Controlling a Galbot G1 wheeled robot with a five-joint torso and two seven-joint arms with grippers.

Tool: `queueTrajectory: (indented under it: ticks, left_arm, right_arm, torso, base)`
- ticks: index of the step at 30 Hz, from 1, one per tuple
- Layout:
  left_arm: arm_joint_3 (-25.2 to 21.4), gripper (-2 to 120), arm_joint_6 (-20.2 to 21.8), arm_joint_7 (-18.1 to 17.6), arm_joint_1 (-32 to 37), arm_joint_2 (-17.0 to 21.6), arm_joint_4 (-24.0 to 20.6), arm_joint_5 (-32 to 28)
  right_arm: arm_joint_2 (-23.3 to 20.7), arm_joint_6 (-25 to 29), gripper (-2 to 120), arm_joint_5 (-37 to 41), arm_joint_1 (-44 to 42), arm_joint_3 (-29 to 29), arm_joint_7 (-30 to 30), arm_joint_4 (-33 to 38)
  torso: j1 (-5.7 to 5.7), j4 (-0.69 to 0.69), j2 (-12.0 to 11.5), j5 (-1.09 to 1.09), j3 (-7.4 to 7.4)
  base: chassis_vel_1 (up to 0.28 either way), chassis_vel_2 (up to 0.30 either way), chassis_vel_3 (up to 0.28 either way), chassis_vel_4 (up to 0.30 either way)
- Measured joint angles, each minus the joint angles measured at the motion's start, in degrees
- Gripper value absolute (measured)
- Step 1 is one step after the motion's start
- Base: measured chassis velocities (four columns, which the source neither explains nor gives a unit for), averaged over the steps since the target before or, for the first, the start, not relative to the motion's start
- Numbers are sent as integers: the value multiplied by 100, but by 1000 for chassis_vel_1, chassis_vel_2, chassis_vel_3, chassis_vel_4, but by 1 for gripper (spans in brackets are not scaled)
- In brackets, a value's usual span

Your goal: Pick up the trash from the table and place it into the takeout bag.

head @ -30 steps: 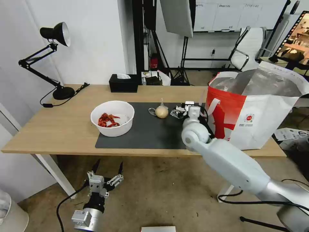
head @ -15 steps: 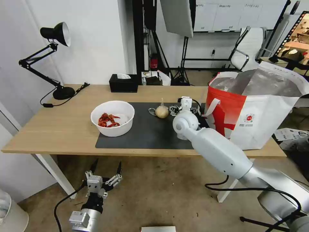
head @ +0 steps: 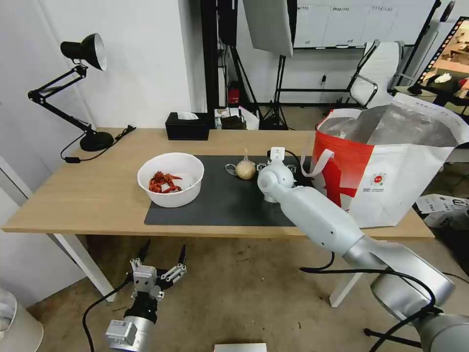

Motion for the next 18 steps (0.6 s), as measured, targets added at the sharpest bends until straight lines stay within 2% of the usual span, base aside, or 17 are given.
queueTrajectory:
  ticks: [7, 16, 18]
  left_arm:
    - [-1, 100, -3, 5, -10, 20, -42, -27]
    - [13, 100, -4, 5, -14, 25, -60, -37]
    - [21, 100, -5, 5, -8, 28, -66, -38]
  right_arm:
    - [211, -100, 100, -18, 109, 36, -253, -362]
    - [215, -125, 99, -9, 96, 50, -274, -336]
    - [190, -148, 92, 56, 63, 80, -181, -265]
  torso:
    - [0, 1, 0, 0, 0]
    - [0, 0, 0, 1, 0]
    - [0, 0, 0, 1, 0]
  base:
    - [0, 0, 0, 0]
    - [0, 0, 0, 0]
    - [0, 0, 0, 0]
